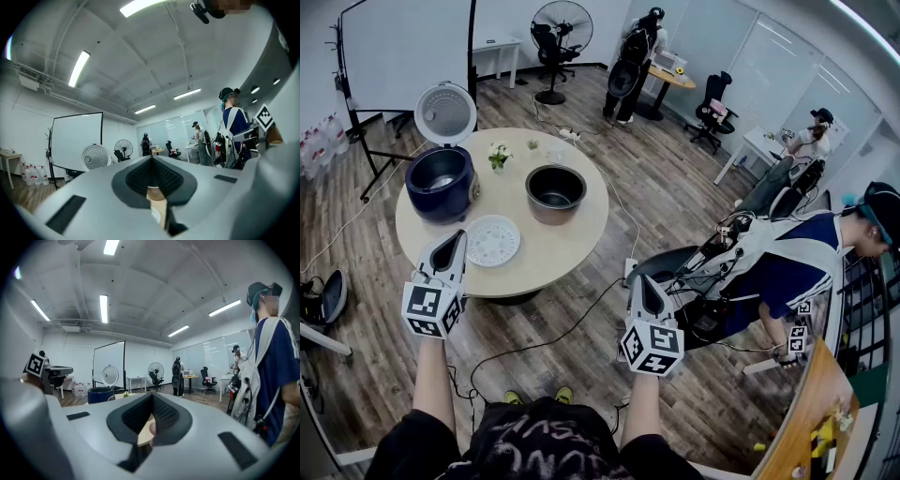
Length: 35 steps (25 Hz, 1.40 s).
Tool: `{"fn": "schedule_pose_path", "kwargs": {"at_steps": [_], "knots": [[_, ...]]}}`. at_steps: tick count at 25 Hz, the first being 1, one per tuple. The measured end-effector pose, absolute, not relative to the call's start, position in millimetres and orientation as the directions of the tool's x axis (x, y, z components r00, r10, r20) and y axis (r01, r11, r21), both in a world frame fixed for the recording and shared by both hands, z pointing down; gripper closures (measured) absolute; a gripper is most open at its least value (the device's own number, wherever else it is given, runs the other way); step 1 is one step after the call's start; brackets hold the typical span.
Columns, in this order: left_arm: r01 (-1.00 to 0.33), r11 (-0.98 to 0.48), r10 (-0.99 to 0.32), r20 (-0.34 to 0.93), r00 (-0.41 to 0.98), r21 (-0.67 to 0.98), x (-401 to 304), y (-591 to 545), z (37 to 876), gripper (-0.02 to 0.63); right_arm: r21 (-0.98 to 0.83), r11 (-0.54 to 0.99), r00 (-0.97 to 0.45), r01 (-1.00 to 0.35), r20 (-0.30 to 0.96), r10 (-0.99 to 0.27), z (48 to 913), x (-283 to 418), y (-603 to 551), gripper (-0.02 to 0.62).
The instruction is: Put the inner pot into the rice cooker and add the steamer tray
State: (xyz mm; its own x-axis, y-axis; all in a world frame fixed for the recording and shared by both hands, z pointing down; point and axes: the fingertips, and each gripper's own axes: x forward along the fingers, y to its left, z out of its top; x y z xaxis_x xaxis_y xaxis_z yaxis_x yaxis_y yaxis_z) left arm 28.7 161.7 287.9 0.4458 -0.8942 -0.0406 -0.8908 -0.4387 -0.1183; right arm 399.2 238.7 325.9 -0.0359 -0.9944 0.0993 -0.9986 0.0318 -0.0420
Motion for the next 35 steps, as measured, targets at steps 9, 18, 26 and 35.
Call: {"fn": "schedule_pose_path", "kwargs": {"at_steps": [9,18,26,35], "knots": [[-0.895,-0.438,-0.896,-0.038,0.442,-0.082,35,162,291,0.594,-0.053,0.043,-0.048,-0.998,0.107,-0.993,332,401,240,0.591],[-0.901,-0.418,-0.905,-0.035,0.424,-0.112,36,165,293,0.594,-0.055,0.056,-0.061,-0.997,0.109,-0.992,335,401,240,0.591],[-0.890,-0.444,-0.894,-0.020,0.448,-0.098,33,164,292,0.553,-0.054,0.080,-0.086,-0.995,0.102,-0.991,330,384,238,0.548],[-0.882,-0.464,-0.884,-0.019,0.467,-0.085,35,163,299,0.384,-0.075,0.144,-0.151,-0.987,0.096,-0.984,334,376,236,0.293]]}}
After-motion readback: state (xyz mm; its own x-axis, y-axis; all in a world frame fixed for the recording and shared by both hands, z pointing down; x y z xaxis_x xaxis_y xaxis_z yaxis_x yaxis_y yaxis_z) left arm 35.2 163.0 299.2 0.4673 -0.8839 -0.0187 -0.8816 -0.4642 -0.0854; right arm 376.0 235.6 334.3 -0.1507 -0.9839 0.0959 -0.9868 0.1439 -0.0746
